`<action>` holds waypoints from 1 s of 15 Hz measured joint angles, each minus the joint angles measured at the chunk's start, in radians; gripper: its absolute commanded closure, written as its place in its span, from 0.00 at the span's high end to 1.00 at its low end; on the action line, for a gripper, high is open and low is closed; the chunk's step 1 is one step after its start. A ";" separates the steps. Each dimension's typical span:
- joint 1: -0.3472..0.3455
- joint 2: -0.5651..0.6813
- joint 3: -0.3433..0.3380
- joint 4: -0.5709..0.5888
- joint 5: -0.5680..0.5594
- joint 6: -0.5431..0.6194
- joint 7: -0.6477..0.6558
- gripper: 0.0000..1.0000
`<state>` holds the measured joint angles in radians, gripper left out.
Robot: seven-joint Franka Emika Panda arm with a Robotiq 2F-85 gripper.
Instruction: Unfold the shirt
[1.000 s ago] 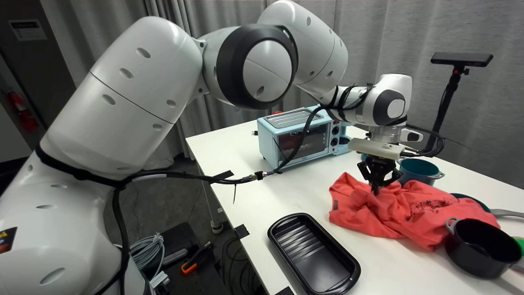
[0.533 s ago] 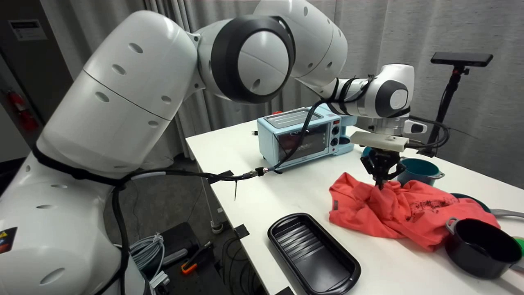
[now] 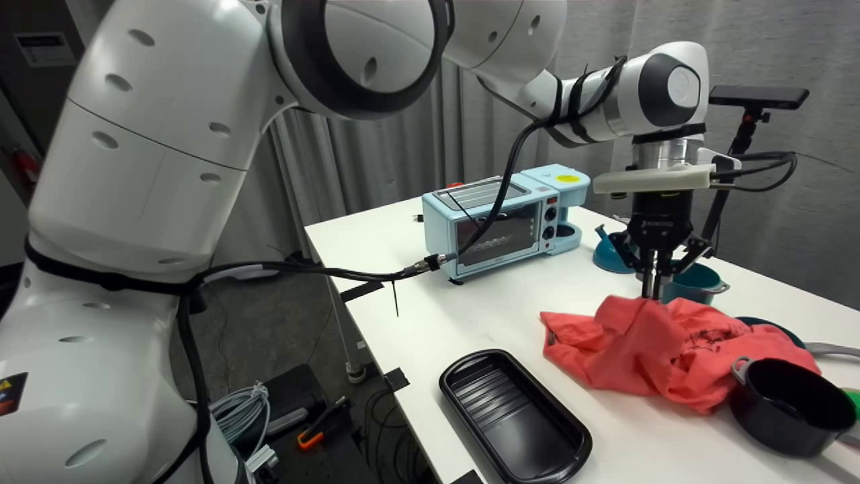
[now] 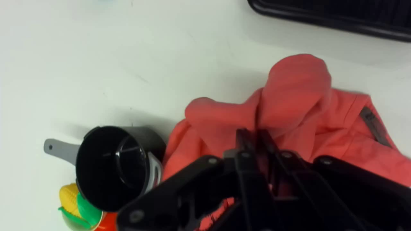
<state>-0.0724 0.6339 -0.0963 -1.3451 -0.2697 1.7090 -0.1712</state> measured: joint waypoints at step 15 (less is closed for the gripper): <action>0.001 0.064 0.031 -0.052 0.000 0.127 -0.015 1.00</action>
<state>-0.0717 0.6982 -0.0654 -1.3970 -0.2693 1.8359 -0.1863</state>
